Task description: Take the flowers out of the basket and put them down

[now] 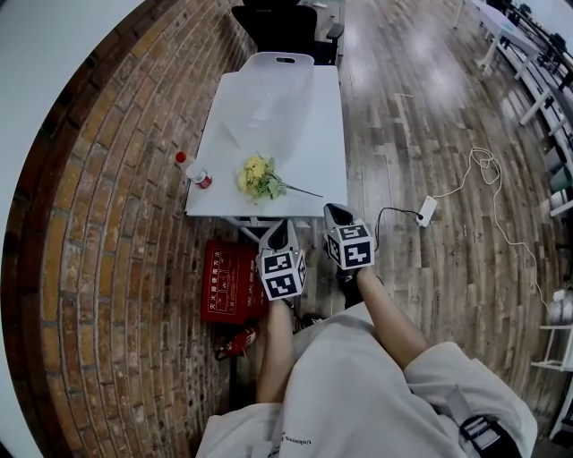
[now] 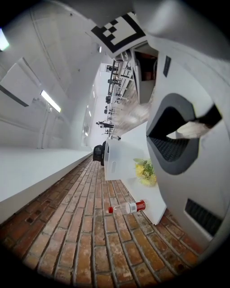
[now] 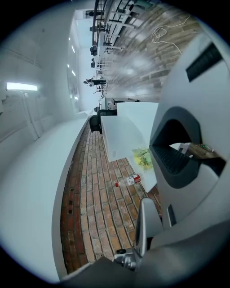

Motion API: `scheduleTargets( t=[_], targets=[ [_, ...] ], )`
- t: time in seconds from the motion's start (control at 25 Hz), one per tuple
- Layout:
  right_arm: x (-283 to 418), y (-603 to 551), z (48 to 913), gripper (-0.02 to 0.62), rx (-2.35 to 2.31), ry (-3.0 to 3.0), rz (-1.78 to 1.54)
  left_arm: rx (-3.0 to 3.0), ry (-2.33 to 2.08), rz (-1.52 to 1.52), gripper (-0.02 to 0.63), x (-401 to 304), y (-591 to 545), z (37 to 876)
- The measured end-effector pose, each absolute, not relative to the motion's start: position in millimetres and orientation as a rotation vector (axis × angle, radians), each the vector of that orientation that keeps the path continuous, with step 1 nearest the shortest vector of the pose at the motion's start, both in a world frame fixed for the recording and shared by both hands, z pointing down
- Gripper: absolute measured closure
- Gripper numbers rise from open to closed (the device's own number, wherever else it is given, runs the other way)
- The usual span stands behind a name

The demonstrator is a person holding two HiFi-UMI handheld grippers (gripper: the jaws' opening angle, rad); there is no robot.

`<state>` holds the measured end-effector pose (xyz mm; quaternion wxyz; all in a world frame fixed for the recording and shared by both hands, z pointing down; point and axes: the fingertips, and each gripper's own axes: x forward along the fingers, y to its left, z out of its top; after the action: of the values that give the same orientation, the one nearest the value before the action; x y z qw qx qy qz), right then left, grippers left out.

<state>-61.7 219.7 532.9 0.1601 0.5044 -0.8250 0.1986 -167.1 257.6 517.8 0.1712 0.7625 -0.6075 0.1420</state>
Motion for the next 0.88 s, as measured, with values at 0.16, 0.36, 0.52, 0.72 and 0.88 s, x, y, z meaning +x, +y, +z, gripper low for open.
scheduleTargets(
  t=[0.16,0.36,0.52,0.72,0.88],
  targets=[
    [-62.3,219.5,533.6,0.586,1.438,-2.355,0.571,2.163,-1.725,0.406,0.580,-167.1,258.5,517.8],
    [-65.5,220.5,535.6,0.586,1.430,-2.355,0.572,2.154,-1.733,0.407,0.580,-172.5,259.5,519.6],
    [-69.5,221.2,535.4,0.586,1.417,-2.361,0.569,2.152,-1.736,0.400,0.580,-174.2,259.6,518.7],
    [-68.6,221.3,536.1,0.586,1.419,-2.347,0.576,2.162,-1.728,0.399,0.580,-172.2,259.6,517.8],
    [-70.8,223.1,538.7,0.586,1.409,-2.348,0.587,2.149,-1.731,0.400,0.580,-175.3,260.4,520.2]
  ],
)
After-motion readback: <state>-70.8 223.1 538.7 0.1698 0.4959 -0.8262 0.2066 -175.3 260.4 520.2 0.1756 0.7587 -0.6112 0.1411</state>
